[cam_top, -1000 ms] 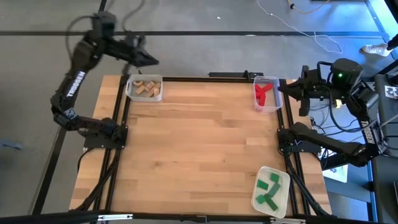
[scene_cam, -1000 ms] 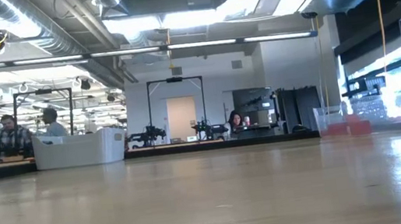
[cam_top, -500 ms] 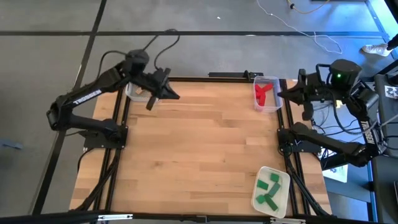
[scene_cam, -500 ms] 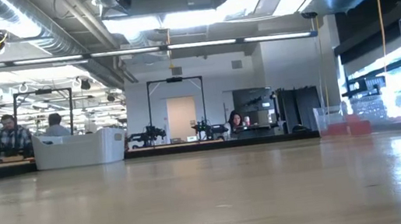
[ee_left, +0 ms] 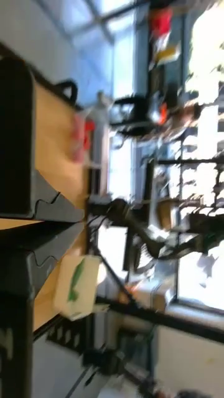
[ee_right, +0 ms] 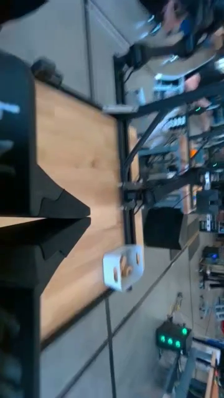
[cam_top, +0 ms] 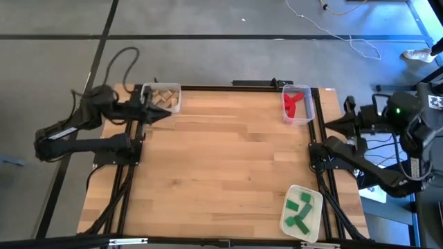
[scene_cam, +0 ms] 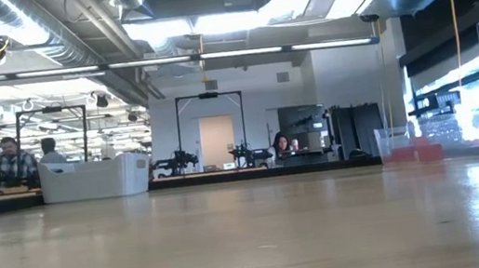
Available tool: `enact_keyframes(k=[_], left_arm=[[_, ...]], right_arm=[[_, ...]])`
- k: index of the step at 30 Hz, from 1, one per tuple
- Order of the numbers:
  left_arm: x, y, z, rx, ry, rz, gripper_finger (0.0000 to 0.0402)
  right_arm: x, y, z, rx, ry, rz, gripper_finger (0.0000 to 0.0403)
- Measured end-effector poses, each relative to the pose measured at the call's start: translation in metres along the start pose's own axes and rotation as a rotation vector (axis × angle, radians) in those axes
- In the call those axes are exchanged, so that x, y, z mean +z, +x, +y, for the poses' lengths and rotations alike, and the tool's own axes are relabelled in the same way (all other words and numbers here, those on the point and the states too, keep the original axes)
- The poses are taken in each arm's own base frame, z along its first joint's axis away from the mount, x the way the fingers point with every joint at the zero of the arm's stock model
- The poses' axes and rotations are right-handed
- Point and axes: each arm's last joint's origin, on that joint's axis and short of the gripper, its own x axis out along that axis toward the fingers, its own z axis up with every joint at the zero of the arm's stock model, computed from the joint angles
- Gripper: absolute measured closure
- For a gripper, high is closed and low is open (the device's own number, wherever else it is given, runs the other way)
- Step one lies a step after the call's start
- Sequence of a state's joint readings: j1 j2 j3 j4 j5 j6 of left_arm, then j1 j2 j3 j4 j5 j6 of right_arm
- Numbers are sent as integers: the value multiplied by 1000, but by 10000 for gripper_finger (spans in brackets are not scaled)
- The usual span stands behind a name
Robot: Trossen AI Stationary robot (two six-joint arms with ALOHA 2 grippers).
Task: Sort & place blocks by color
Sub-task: Return to Home Position
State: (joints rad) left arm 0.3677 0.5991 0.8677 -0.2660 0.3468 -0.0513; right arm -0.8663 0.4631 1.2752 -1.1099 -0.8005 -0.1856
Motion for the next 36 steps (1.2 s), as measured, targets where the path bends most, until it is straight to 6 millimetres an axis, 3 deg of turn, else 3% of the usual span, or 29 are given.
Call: enact_keyframes(k=[7, 15, 26, 36], left_arm=[[-7, -33, -10, 205, 12, -70, 402], [-19, -51, -11, 346, 12, 15, 402], [-27, -77, -15, 430, 73, -12, 402], [-72, -68, -7, 540, 191, -62, 401]], right_arm=[[-48, -3, 13, 27, 94, -97, 403], [-88, 7, 11, 40, 59, -210, 403], [-125, 51, -29, 10, -33, -229, 403], [-154, 81, -57, -49, -236, -353, 403]])
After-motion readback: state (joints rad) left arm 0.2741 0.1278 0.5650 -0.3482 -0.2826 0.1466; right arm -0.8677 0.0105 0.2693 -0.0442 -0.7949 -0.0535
